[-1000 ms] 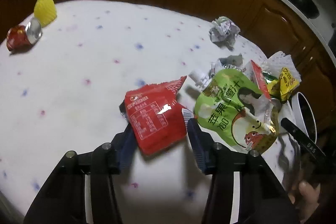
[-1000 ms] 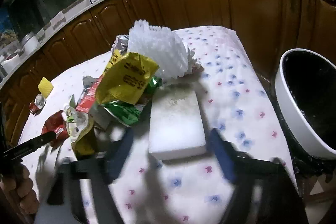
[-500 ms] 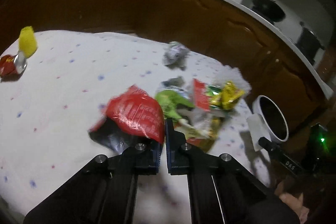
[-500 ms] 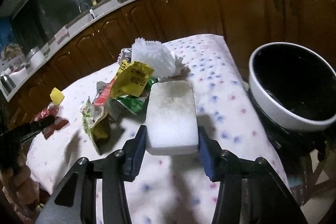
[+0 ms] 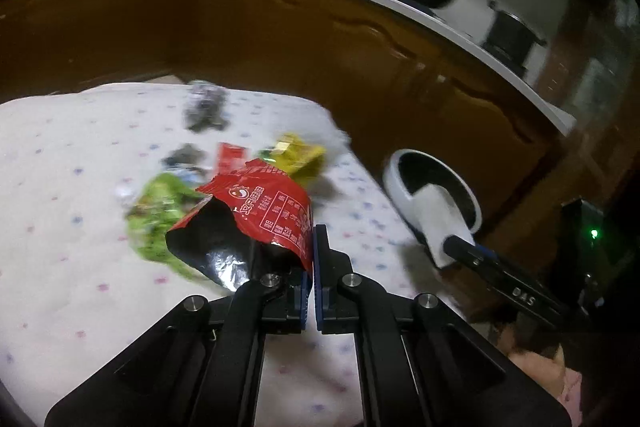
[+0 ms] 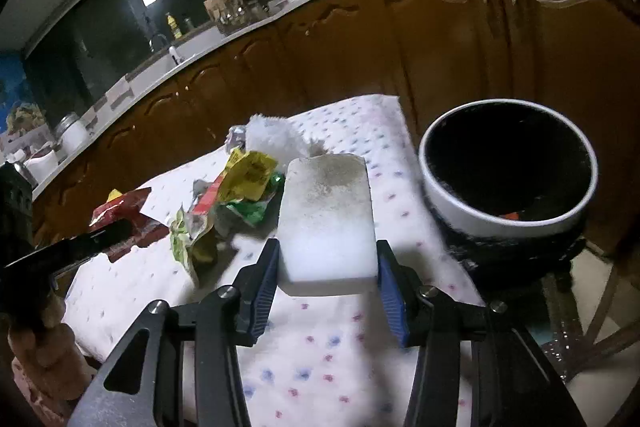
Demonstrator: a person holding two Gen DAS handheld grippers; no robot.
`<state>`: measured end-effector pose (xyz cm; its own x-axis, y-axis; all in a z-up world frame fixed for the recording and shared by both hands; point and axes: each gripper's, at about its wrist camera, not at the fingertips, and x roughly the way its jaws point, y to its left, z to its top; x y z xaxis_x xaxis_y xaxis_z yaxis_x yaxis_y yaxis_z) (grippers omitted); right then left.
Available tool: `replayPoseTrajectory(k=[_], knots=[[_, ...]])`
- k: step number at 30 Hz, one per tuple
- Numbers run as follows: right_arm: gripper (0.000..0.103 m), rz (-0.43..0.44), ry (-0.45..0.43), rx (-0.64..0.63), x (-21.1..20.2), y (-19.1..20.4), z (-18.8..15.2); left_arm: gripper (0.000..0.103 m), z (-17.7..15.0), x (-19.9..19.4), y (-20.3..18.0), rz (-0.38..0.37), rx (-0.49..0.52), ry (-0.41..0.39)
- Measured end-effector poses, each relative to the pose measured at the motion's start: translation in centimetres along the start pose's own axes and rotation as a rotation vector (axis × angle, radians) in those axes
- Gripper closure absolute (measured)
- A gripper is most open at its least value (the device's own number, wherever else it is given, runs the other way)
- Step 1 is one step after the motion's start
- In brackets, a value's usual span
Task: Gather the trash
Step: 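Grasp the red snack bag with the left tool while the right tool grasps the white foam block, then carry the red bag and foam block over the bin and release both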
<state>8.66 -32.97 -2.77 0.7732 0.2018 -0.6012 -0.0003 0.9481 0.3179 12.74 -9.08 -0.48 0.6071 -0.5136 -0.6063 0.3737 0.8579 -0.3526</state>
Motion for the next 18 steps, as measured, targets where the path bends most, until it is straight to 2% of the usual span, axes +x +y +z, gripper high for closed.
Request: replayPoseTrajectory(k=[7,18], knots=[[0.055,-0.055,-0.039,0.039,-2.1,-2.7,0.7,0.102,0.4,3.3,-5.2,-0.110,0.090,0.061],[0.055,-0.132,-0.074,0.085,-4.1,-7.2,1.5,0.102,1.1,7.6,-11.3,-0.187,0.198,0.136]])
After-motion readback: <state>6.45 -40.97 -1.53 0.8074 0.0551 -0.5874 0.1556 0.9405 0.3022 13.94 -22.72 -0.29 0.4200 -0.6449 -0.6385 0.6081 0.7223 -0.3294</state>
